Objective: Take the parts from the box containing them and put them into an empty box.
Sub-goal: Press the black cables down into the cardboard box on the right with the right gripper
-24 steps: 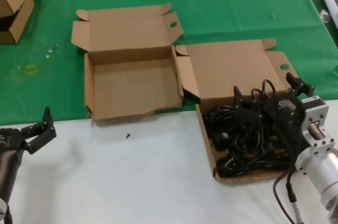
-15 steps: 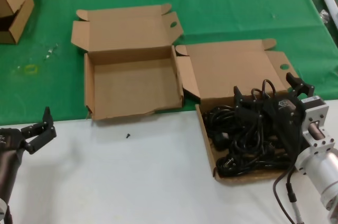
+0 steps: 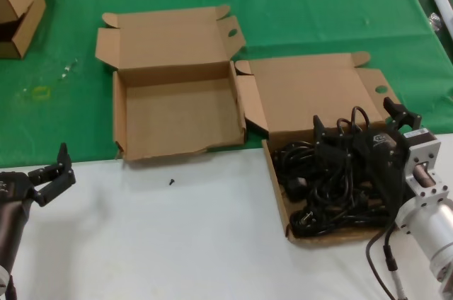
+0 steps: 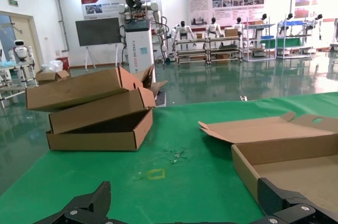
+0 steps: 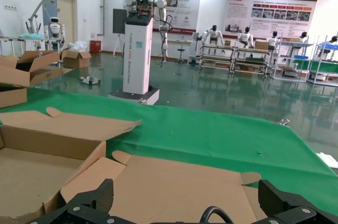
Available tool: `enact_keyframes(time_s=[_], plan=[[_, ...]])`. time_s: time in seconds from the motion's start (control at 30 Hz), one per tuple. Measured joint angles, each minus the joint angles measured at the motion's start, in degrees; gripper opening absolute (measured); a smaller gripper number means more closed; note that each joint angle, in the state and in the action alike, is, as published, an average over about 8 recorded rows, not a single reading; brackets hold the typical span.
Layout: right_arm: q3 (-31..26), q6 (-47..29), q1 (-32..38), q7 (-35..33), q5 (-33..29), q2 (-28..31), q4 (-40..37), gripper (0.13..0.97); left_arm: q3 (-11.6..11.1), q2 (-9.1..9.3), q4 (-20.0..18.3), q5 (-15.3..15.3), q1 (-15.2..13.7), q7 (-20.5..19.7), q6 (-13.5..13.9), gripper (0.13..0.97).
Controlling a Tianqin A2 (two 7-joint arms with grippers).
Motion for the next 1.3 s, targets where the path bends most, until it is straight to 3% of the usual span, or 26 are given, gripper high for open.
enact_keyframes(time_s=[0.77,1.07,1.3], plan=[[0.0,0.0,0.0,0.0,0.0,0.0,0.0,0.966,0.0,0.0,0.0,0.0,0.0,0.0,0.0,0.966],[0.1,-0.27,-0.15,0.0,0.03,0.07,-0.15,0.966,0.0,0.0,0.0,0.0,0.0,0.0,0.0,0.92],[-1.29,-0.82,0.03,0.82,0.32,2.27,0.08,0.966,0.0,0.0,0.0,0.0,0.0,0.0,0.0,0.818]])
